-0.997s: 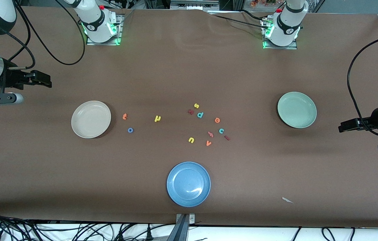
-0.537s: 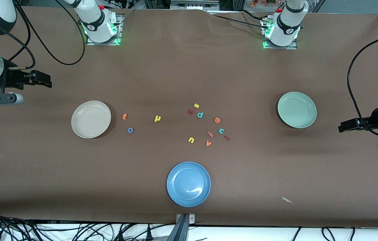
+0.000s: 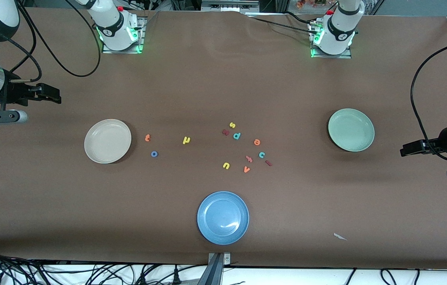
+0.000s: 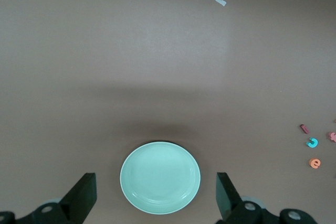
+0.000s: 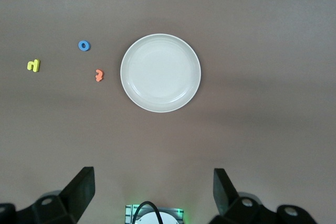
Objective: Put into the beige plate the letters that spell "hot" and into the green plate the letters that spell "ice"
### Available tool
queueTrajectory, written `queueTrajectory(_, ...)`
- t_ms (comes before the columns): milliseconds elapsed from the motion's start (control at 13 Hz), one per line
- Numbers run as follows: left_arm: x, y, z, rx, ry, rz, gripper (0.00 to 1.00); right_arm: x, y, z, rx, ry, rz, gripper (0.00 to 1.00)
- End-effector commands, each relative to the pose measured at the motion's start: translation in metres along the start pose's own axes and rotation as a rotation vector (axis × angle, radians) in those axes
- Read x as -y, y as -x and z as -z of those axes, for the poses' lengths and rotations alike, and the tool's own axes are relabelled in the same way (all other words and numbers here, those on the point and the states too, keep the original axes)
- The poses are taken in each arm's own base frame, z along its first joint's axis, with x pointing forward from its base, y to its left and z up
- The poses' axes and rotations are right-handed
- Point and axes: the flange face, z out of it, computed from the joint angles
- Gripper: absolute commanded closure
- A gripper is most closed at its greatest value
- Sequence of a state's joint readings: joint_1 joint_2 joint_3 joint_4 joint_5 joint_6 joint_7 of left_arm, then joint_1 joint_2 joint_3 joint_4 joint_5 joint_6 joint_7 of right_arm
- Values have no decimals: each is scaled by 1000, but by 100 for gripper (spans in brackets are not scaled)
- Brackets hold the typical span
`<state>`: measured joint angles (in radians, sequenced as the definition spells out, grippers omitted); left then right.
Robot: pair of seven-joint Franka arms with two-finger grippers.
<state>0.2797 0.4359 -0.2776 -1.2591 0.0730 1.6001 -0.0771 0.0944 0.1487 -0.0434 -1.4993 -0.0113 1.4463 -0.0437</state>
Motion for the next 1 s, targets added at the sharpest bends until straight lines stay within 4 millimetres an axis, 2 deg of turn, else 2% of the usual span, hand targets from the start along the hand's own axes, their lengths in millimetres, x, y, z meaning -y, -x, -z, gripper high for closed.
queueTrajectory(0, -3, 6, 7, 3, -2, 7, 0, 0, 5, 2, -2, -23, 8, 0)
queueTrajectory(230, -2, 6, 7, 3, 0, 9, 0, 0, 5, 1, 0, -22, 8, 0)
queueTrajectory(614, 16, 5, 11, -5, -2, 44, 0, -1, 5, 1, 0, -22, 6, 0)
queueTrajectory(921, 11, 6, 12, -5, 1, 106, 0, 0, 5, 1, 1, -23, 8, 0)
